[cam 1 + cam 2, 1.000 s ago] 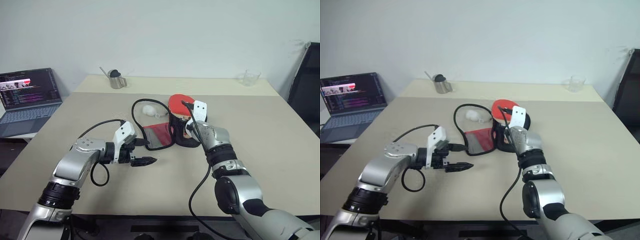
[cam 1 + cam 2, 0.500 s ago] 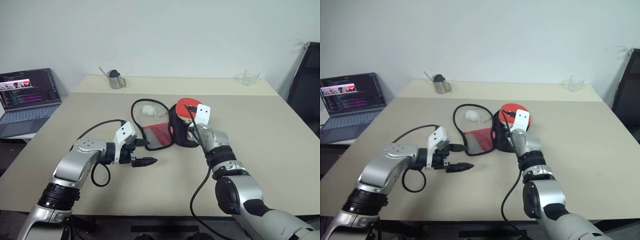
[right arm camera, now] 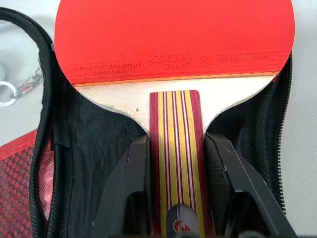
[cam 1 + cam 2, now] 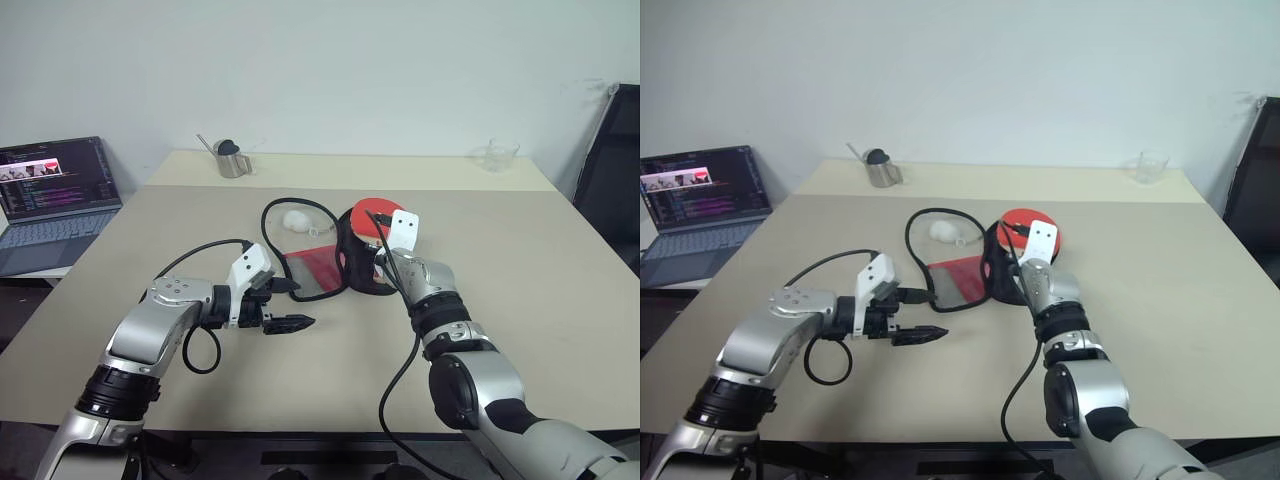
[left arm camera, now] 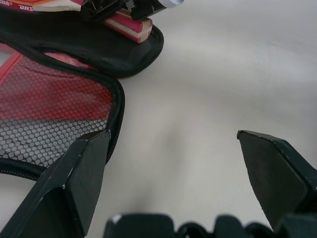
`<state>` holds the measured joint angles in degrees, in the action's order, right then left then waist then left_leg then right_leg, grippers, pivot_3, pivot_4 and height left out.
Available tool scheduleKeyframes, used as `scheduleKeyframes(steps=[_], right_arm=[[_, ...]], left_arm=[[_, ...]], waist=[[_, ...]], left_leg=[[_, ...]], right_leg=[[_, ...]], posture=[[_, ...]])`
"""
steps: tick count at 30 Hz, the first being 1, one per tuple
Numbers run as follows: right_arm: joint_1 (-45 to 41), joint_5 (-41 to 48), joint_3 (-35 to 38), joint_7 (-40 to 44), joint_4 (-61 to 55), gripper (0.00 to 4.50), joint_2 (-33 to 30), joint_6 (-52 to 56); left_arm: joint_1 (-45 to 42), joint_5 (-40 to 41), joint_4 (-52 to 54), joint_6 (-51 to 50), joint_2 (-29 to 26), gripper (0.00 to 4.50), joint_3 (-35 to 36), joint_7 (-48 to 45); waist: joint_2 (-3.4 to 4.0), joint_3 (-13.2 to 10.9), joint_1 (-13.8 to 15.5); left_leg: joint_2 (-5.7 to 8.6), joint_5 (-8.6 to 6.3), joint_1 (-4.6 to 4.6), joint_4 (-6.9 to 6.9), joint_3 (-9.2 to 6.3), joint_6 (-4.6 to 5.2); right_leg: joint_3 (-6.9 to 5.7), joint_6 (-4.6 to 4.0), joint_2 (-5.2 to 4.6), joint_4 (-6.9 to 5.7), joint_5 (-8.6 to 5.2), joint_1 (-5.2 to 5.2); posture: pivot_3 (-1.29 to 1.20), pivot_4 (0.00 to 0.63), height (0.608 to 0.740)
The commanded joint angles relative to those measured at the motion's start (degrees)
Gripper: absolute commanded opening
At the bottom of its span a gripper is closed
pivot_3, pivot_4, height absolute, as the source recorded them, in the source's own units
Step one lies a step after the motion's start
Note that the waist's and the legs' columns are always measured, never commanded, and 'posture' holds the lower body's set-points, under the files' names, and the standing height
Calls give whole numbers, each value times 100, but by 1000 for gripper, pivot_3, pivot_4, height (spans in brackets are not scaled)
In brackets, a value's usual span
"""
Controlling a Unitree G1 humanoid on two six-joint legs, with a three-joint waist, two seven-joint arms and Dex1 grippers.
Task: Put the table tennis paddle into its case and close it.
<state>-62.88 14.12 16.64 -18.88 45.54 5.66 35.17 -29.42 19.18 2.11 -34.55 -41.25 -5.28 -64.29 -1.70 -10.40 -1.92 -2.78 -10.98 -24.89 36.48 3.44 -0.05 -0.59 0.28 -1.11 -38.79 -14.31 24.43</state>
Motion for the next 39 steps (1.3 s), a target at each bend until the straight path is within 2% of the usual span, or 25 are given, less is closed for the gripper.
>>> scheduleKeyframes(steps=[1,13,25,35,39], right_arm=[[14,14,-110,50,-334,1098,86,78],[271,14,-251,24,-855,1098,195,472],[330,-56,-376,261,-704,1098,167,364],[331,-128,-376,400,-651,4478,173,255],[427,-80,-495,723,-936,4478,168,381]], left_arm=[[-30,38,108,86,1,4500,48,34],[-66,13,75,89,34,4500,14,64],[-129,-20,56,107,84,4500,-89,103],[-181,-23,32,127,116,4500,-127,93],[-205,-79,-62,186,126,4500,-90,189]], waist=[[0,0,0],[0,0,-3],[0,0,-9],[0,0,-7],[0,0,-8]], left_leg=[[0,0,0,0,0,0],[-1,0,1,-7,0,0],[-1,0,2,-10,0,0],[0,0,3,-10,0,0],[-2,0,3,-11,-1,0]], right_leg=[[0,0,0,0,0,0],[0,-1,0,4,-1,0],[0,1,0,7,-3,0],[0,1,1,7,-4,0],[-1,1,1,7,-4,0]], posture=[[0,150,740],[0,150,740],[0,150,740],[0,150,740],[0,150,740]])
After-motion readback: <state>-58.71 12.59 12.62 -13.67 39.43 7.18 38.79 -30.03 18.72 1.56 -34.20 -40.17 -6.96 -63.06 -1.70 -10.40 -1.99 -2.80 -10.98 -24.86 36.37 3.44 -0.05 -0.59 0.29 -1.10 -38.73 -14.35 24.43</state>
